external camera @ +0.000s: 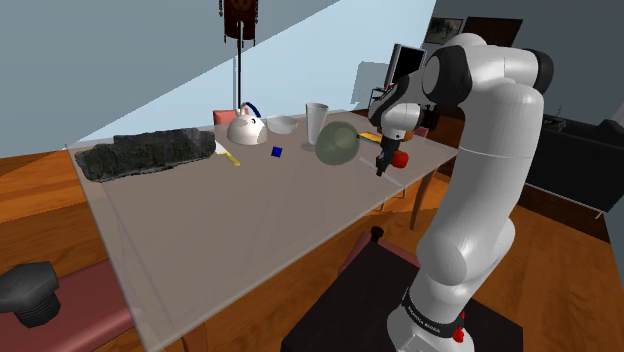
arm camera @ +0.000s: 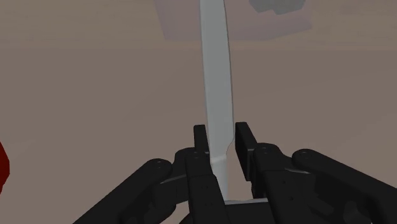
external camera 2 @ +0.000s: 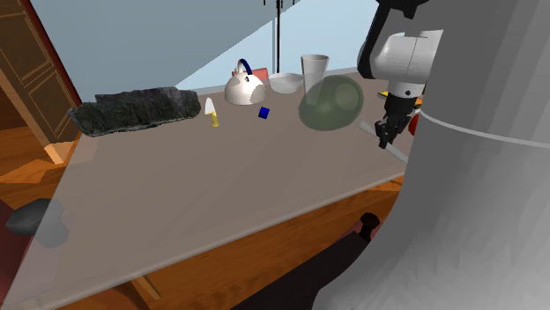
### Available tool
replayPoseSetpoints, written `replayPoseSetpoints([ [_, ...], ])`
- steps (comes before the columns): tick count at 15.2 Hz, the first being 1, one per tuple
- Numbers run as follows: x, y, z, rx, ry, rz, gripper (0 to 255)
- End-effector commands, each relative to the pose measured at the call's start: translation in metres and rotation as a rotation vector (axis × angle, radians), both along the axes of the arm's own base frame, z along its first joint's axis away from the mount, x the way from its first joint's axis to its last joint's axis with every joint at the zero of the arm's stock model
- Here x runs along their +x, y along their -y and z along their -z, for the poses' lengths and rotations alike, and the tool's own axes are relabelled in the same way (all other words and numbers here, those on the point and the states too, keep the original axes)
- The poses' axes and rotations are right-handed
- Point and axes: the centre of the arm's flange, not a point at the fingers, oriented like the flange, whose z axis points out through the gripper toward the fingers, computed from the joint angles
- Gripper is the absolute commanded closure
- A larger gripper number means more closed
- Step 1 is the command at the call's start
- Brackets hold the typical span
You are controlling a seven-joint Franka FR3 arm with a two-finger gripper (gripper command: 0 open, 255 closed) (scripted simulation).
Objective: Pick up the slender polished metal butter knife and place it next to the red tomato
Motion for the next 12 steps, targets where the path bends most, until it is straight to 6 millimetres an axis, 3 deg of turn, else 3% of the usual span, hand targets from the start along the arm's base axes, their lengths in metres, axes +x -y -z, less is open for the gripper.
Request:
replayPoseSetpoints([
  [1,0.0,0.0,0.0,0.0,0.0,0.0,0],
  [6,0.0,0.0,0.0,0.0,0.0,0.0,0],
  [10,0.0,0.001,-0.05,0.0,0.0,0.0,0],
  [12,0.0,0.001,-0.05,0.0,0.0,0.0,0],
])
